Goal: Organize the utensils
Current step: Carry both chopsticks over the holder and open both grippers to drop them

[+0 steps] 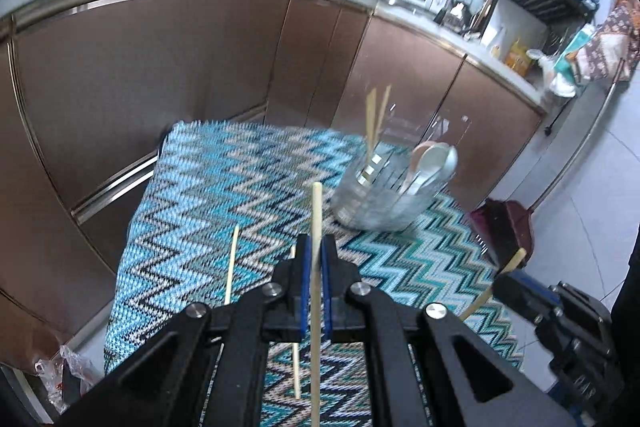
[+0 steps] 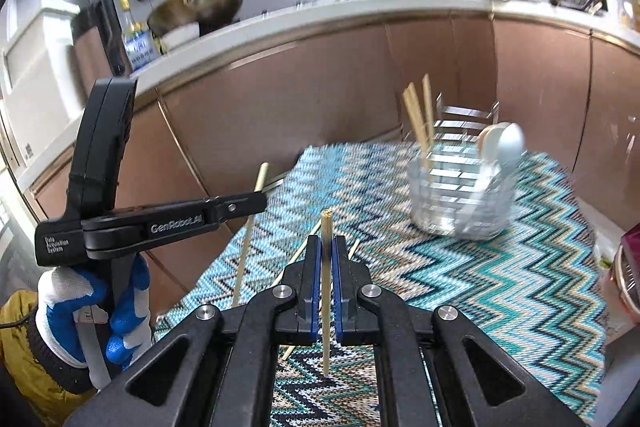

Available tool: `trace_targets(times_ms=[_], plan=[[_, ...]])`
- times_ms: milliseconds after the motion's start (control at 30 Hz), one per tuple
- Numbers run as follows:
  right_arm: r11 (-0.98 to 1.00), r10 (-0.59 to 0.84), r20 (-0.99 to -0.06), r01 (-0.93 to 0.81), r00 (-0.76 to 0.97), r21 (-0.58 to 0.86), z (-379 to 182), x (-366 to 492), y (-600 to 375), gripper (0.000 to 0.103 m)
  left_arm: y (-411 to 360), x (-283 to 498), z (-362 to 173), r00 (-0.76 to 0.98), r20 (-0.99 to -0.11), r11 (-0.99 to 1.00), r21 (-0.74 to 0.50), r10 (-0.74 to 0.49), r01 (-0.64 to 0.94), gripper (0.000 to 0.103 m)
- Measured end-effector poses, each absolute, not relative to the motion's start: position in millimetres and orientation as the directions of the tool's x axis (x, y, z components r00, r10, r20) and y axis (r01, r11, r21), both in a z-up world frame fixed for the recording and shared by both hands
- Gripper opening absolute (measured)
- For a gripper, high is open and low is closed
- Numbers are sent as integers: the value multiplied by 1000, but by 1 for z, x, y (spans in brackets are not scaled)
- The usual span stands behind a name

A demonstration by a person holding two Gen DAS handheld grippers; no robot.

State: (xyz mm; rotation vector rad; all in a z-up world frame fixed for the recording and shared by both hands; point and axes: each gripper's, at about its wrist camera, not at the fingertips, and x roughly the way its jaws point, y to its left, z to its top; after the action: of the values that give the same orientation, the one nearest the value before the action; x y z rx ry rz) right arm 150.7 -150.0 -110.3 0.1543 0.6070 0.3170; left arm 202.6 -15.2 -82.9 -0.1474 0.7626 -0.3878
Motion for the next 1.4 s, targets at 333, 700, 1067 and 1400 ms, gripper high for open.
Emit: trace_targets(times_ms=[333, 700, 1067, 1400], plan=[[968, 232, -365, -180, 902, 172, -40, 139, -202, 5, -45, 210, -10, 770, -456, 893, -281, -446, 351, 4], [980, 182, -228, -158, 956, 121, 0, 199, -227, 5, -87, 270, 30, 851, -265, 872, -329, -453, 362, 4], [975, 205, -255, -174, 945, 138, -34, 279, -236, 5, -118, 344, -13, 887, -241, 886, -355, -393, 297, 4], [985, 168, -334, -144, 928, 94, -77, 297, -233, 6, -130, 356, -57, 890, -271, 903, -334, -366, 269, 6]])
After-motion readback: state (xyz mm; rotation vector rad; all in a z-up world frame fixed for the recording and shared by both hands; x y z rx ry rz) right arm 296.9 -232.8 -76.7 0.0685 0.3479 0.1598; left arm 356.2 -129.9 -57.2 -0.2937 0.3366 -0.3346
